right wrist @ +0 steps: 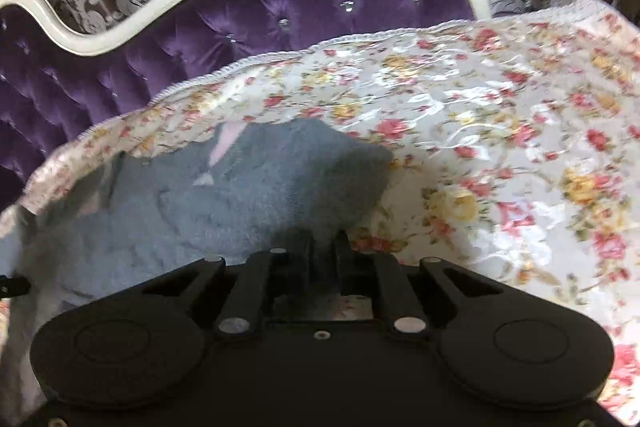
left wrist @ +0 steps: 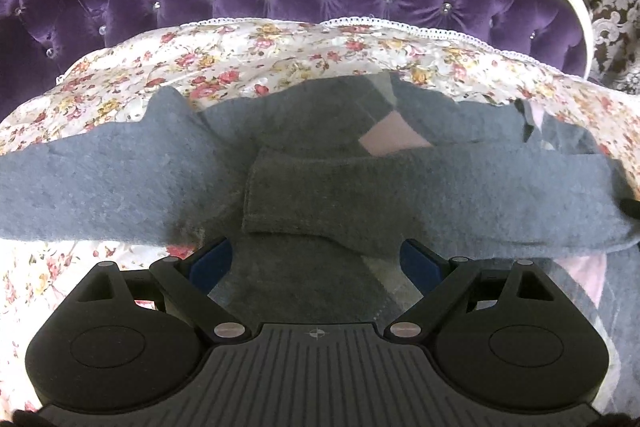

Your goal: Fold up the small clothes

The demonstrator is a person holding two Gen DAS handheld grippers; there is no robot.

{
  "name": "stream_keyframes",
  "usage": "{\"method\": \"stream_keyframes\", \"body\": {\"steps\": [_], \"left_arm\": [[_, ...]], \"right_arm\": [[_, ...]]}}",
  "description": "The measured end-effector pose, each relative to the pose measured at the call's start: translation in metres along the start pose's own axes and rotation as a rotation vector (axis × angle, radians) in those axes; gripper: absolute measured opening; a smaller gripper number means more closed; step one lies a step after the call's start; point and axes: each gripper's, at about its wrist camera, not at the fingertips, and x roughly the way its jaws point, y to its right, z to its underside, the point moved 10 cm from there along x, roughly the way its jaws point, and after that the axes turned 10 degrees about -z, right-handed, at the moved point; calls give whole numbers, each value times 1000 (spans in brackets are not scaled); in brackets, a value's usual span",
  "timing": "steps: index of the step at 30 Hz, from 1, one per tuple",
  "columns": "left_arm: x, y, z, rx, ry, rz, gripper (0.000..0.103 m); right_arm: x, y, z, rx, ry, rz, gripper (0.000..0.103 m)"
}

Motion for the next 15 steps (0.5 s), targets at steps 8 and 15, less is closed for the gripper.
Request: {"method": "stream_keyframes", "body": {"steps": [8, 15], "left_arm": [[1, 1, 3, 2, -10, 11, 91], [2, 1, 4, -7, -14, 12, 91]], "right_arm": [[-4, 5, 4, -21, 13, 38, 15], [-3, 4, 4, -33, 18, 45, 15]]}}
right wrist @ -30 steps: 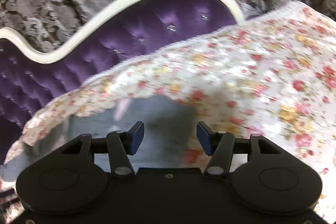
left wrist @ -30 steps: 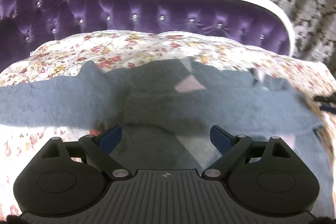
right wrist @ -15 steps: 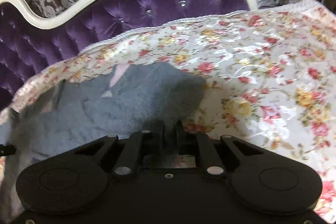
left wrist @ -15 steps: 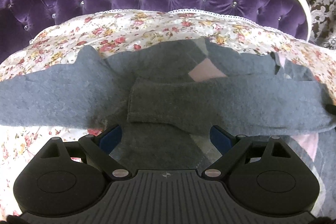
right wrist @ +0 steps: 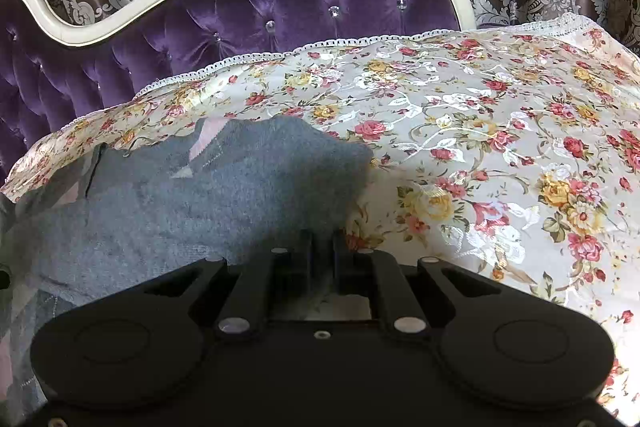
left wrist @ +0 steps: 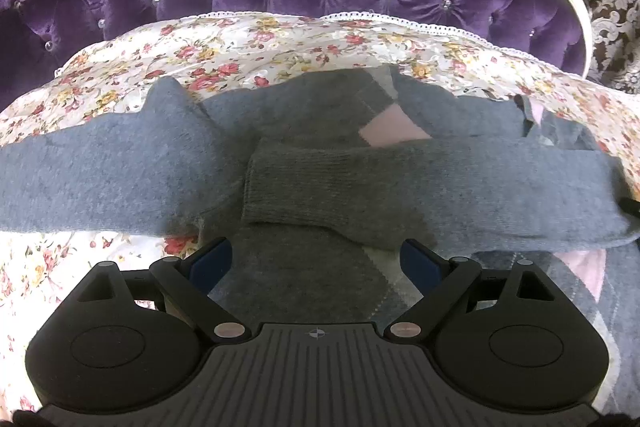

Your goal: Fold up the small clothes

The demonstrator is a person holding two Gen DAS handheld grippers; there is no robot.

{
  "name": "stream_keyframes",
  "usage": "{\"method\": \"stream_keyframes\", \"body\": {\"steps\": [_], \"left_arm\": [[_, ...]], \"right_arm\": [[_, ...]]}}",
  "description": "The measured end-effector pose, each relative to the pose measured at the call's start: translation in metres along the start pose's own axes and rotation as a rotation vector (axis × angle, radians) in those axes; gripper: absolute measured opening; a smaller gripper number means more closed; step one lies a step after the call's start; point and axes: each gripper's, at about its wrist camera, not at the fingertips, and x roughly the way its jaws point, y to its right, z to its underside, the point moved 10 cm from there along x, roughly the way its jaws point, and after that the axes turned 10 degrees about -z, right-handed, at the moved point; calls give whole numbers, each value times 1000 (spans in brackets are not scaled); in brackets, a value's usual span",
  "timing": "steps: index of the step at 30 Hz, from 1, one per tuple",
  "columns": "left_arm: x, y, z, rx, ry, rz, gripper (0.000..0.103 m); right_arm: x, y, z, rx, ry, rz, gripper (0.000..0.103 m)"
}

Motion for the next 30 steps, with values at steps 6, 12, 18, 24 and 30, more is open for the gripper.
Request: {"method": "stream_keyframes", "body": {"steps": [6, 12, 18, 24, 30], "left_arm": [[1, -1, 0, -3, 1, -1, 91], [1, -3, 4, -7, -1, -1, 91], [-7, -8, 33, 13, 12, 19, 91], [-15, -13, 51, 37, 72, 3, 92], [-15, -15, 51, 27, 62, 49, 92]], "right_arm": [[0, 0, 0, -11, 6, -1, 15], [0, 0, 1, -20, 16, 3, 15], [-6, -3, -5, -51, 10, 51, 38], [-35, -48, -33, -164, 83, 48, 41], [-4, -168, -43, -287, 20, -213, 43]]}}
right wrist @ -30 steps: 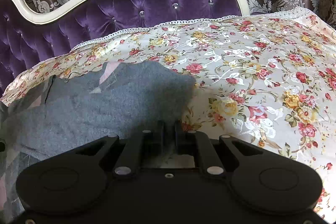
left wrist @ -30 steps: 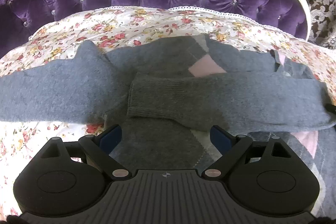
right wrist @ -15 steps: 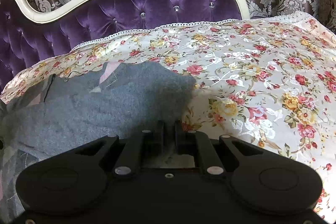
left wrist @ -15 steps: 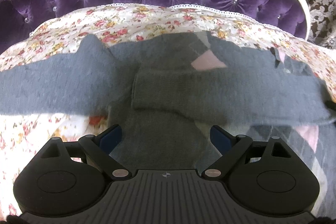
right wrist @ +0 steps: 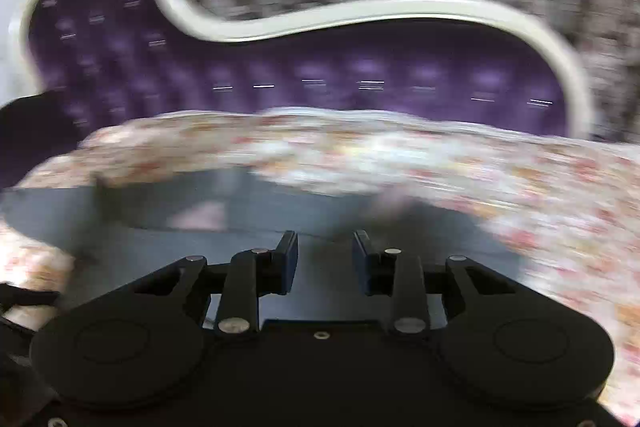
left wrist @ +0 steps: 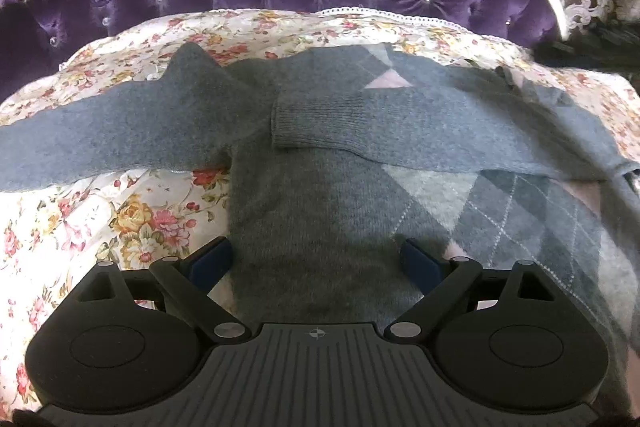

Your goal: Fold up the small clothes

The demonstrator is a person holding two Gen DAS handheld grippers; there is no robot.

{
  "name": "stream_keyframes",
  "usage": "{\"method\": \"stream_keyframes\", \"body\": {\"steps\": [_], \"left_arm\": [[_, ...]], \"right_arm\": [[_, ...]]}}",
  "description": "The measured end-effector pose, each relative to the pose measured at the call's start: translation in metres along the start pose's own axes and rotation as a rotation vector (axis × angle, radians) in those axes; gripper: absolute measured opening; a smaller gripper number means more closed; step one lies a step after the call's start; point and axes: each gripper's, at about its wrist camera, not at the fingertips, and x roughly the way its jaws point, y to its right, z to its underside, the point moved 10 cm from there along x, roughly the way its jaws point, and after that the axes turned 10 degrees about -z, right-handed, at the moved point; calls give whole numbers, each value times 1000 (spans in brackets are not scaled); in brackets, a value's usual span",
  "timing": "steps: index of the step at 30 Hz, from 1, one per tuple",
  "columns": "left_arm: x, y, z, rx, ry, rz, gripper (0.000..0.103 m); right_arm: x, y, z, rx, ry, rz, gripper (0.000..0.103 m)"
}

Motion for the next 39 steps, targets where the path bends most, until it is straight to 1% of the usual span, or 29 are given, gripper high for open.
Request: {"method": "stream_keyframes", "body": {"steps": [2, 4, 7, 10, 13, 15, 16, 17, 20, 23, 25, 26, 29, 30, 31, 32, 33, 34, 35, 39], "left_arm": [[-1, -3, 2, -21, -5, 16, 92], [-2, -4, 4, -30, -6, 20, 92], [-3, -7, 6, -44, -11, 26, 92], [-4, -8, 7, -58, -18, 31, 92], [-5, -9, 9, -65, -25, 37, 92], [-6, -10, 10, -65, -28, 37, 92], [-5, -10, 10, -66, -28, 37, 92], [-5, -10, 10, -67, -29, 36, 92], [-6, -9, 11, -62, -28, 31, 92], [-7, -8, 12, -59, -25, 27, 92], [-7, -8, 12, -58, -25, 25, 92], [-7, -8, 12, -57, -25, 25, 92], [-6, -8, 11, -60, -26, 27, 92], [-6, -8, 11, -62, -26, 28, 92], [-6, -8, 11, -63, -27, 28, 92], [-6, -9, 11, -65, -27, 28, 92], [-6, -9, 11, -65, -27, 28, 92], [-6, -9, 11, -66, -26, 27, 92], [-6, -9, 11, -65, -25, 27, 92], [-5, -8, 12, -59, -19, 14, 92]], "right_arm": [[29, -31, -10, -19, -14, -77, 43], [59, -60, -17, -58, -26, -128, 43], [103, -91, -20, -98, -53, -178, 43], [128, -107, -11, -139, -82, -179, 42], [133, -116, 13, -177, -129, -175, 42], [129, -120, 33, -227, -165, -157, 42], [124, -121, 39, -253, -158, -148, 42], [116, -123, 42, -276, -139, -142, 42], [110, -127, 42, -311, -144, -135, 43], [115, -129, 34, -353, -147, -119, 53], [123, -127, 29, -339, -156, -135, 54], [128, -126, 29, -317, -177, -157, 55], [138, -117, 27, -210, -220, -239, 56], [140, -115, 26, -184, -229, -263, 54], [139, -113, 25, -171, -232, -278, 49], [138, -113, 26, -174, -236, -290, 27], [137, -115, 27, -181, -239, -303, 15], [135, -117, 28, -190, -241, -314, 15], [133, -120, 29, -211, -239, -313, 11], [132, -123, 14, -273, -169, -244, 10]]}}
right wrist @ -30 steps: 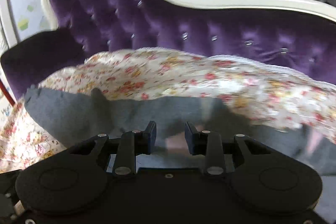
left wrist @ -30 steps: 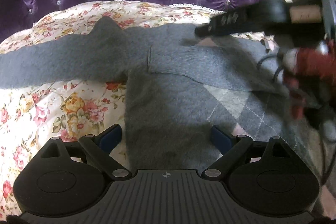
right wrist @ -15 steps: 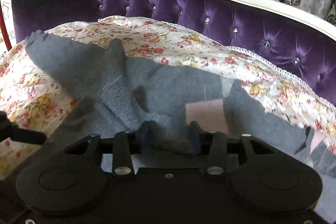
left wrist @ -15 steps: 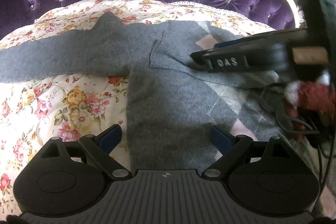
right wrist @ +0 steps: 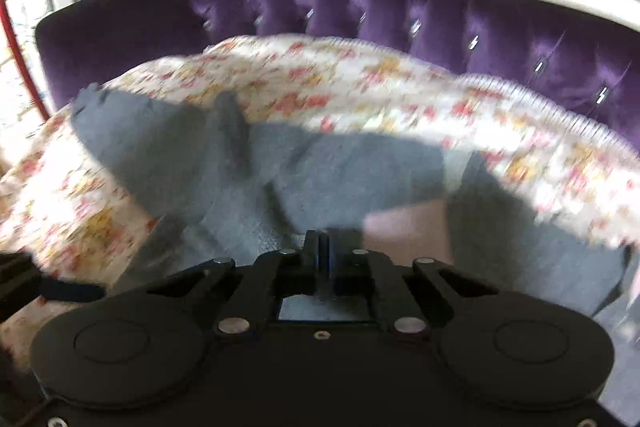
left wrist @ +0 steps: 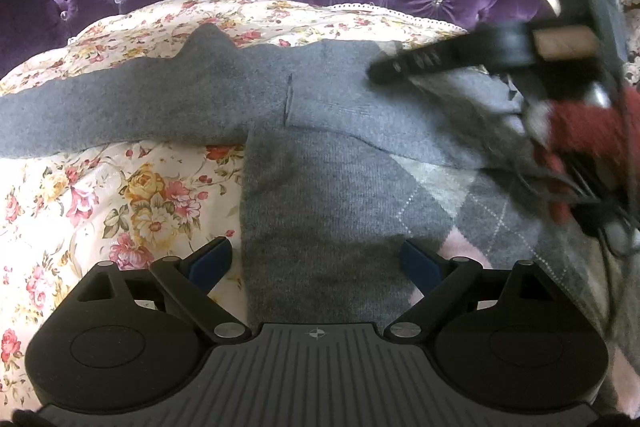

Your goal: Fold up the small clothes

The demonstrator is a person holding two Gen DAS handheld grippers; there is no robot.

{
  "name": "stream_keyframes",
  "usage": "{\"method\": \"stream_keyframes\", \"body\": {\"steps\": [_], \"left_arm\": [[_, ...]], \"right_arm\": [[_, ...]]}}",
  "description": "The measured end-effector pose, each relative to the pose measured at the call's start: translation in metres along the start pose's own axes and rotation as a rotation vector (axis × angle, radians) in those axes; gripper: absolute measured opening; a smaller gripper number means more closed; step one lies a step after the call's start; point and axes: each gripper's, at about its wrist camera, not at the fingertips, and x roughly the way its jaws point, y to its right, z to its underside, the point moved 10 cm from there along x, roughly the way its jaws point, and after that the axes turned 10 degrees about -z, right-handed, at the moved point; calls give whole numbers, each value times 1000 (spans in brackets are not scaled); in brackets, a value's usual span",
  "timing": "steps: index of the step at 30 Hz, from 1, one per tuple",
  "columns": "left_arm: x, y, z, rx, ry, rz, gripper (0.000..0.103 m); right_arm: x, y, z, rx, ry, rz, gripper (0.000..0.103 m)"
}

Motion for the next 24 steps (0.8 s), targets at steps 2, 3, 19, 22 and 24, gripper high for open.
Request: {"method": "stream_keyframes", "body": {"steps": [2, 3, 19, 22, 24], "left_arm": [[0, 1, 0, 2, 3, -4, 93], [0, 1, 0, 2, 4, -5, 93], [-1, 5, 3, 19, 59, 57, 102], [-5, -4, -1, -17, 47, 97, 94], [-9, -24, -7, -77, 34, 117, 87]], "right_arm": [[5, 5, -11, -4, 24, 35, 10], [10, 5, -15, -8, 29, 42, 11], [-92, 5, -9, 105, 265, 126, 86], [-107, -5, 9, 144, 267, 123, 100], [-114, -13, 21, 169, 267, 119, 100]]}}
